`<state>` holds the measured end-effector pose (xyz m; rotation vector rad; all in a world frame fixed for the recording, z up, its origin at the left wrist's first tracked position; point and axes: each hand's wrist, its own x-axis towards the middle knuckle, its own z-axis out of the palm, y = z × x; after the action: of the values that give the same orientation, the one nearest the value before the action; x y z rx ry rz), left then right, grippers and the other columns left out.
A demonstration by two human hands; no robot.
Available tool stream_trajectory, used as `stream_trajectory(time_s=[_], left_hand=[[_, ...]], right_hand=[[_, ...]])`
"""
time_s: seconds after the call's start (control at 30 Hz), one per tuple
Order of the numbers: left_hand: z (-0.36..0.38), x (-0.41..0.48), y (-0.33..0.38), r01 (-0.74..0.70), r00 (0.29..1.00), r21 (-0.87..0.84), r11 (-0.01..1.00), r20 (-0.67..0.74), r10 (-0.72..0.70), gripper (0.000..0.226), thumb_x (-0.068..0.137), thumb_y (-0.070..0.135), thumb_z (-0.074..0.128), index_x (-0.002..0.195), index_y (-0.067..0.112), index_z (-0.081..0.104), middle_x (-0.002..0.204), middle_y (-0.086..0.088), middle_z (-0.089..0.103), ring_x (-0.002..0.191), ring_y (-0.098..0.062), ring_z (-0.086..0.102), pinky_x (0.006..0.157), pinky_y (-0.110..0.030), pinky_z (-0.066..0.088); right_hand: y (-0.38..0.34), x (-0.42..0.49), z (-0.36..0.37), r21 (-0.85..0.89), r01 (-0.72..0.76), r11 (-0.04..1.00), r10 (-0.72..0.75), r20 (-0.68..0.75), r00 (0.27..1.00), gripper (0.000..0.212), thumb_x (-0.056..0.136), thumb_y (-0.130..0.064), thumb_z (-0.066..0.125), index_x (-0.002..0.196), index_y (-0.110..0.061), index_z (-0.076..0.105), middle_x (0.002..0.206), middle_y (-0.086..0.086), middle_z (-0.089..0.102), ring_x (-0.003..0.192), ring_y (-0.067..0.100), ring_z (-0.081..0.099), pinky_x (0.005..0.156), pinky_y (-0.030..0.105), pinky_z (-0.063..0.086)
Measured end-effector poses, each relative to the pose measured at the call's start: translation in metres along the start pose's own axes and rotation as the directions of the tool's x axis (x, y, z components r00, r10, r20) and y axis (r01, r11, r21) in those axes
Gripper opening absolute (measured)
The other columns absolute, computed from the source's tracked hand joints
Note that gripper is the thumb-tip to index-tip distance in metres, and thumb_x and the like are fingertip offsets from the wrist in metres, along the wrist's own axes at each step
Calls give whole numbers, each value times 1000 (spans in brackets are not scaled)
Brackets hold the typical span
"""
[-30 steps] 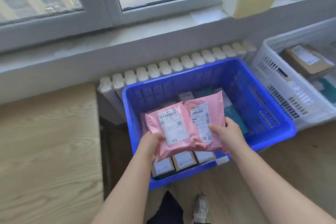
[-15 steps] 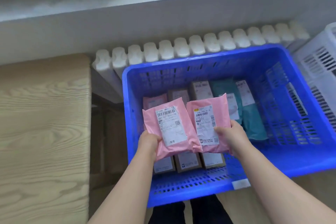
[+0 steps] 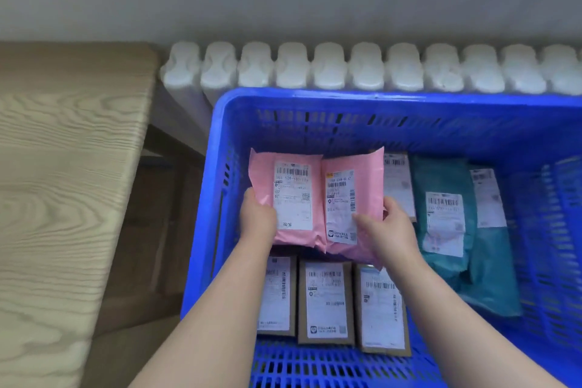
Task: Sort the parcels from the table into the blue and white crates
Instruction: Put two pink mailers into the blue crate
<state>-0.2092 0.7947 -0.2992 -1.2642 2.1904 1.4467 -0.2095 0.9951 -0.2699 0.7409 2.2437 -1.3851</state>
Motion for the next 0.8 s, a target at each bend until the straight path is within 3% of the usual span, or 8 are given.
stream_trajectory(time_s=[0.17,0.27,0.33,0.4,0.5,0.6,0.67,0.8], left_hand=[[12,20,-8,-97,990,323,941,-62,123,69,92,-4,38,155,17,23,141,-15,50,124,-38,52,100,-50,48],[14,15,-13,-271,943,548,792,-15,333,79,90,-11,36,159,15,7,162,-8,18,145,-30,29,112,-42,34],[16,11,-21,-364,897,627,689,38,440,80,89,-11,36,159,17,8,166,-7,3,152,-24,11,119,-36,21],[19,11,-28,-461,820,672,579,74,567,78,83,-10,30,157,13,21,165,-13,10,152,-28,10,123,-34,8],[29,16,-32,-577,670,735,356,177,721,64,81,3,34,142,7,49,150,-17,45,141,-31,34,120,-43,17],[40,19,-34,-579,705,795,182,376,601,55,95,27,49,148,14,44,158,-14,35,147,-33,28,122,-49,10],[44,28,-40,-556,774,812,178,428,467,62,102,35,41,158,18,20,166,-12,7,153,-30,3,122,-49,-3],[43,48,-51,-555,786,803,219,419,454,58,107,34,30,159,22,9,167,-9,-4,154,-26,-4,122,-44,-3]], right_hand=[[17,23,23,-23,42,999,-41,39,998,21,84,-14,69,88,-28,53,90,-9,65,83,15,64,76,37,55],[25,29,24,-26,37,999,-37,19,999,20,85,-16,69,93,-26,54,91,-7,65,86,20,65,81,44,57],[27,28,21,-51,46,998,-46,1,999,22,86,-18,68,101,-24,54,93,-4,64,84,21,62,76,39,54],[30,27,17,-68,56,996,-57,-20,998,22,86,-19,68,103,-22,54,92,-4,64,80,19,61,70,36,51],[30,26,19,-86,57,995,-58,-15,998,21,86,-21,69,103,-19,56,89,-5,64,78,18,62,68,35,51],[28,27,24,-95,61,994,-63,-10,998,21,86,-21,69,102,-21,56,88,-6,63,77,14,60,65,30,45],[28,28,24,-94,70,993,-70,-3,998,20,86,-21,69,100,-23,55,85,-12,62,75,6,59,61,28,42],[32,31,19,-99,77,992,-80,-26,996,19,86,-20,70,99,-23,56,82,-15,61,75,9,59,62,29,41]])
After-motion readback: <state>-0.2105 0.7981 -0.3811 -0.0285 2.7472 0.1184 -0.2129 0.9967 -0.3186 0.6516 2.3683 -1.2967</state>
